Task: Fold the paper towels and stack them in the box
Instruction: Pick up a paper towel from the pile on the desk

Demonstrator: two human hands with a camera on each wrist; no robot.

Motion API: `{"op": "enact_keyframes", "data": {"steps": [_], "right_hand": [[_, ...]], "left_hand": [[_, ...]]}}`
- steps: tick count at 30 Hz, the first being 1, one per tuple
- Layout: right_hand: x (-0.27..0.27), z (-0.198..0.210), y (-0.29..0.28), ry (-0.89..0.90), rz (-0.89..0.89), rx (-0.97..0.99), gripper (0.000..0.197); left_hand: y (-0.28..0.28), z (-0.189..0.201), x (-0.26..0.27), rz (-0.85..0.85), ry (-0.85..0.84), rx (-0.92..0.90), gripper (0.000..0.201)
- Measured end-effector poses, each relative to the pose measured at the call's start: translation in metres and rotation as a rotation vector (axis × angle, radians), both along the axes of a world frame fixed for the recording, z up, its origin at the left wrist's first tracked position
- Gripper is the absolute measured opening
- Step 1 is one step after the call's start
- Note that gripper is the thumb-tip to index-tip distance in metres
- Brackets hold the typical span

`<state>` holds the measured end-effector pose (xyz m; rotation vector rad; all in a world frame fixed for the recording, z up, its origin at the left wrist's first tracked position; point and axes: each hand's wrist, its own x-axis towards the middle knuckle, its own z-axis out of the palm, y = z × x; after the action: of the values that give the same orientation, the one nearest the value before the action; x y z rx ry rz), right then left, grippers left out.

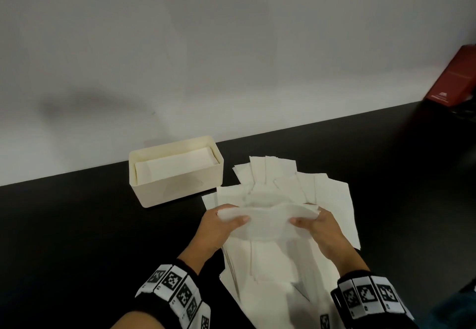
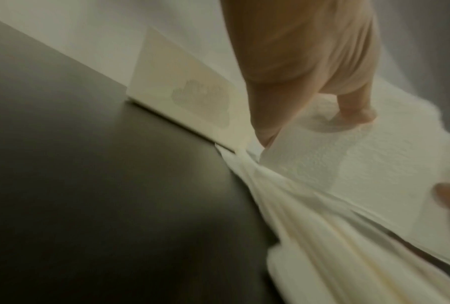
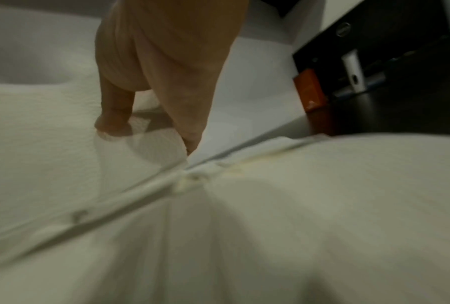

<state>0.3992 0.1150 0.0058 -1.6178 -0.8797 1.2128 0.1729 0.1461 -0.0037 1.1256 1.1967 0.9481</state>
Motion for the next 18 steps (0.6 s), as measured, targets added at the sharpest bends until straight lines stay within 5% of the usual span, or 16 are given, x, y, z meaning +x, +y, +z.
{"op": "enact_keyframes", "data": {"steps": [7,14,18], "right_hand": [[-0.076,0.068,0.103,-0.257,0.113,0.143,0.042],[-0.159,0.079,0.174,-0.576,0.338,0.278,0.062],[-0.177,0.066,0.199,-0.775,0.430,0.245,0.039]], "left_hand": [[0.059,0.069,-0.068,0.335,0.101,0.088,0.016],[0.123,0.073,-0.145,0.390,0.925,0.184,0.037],[0.137,0.058,-0.159,0.354,1.194,0.196,0.042]]}}
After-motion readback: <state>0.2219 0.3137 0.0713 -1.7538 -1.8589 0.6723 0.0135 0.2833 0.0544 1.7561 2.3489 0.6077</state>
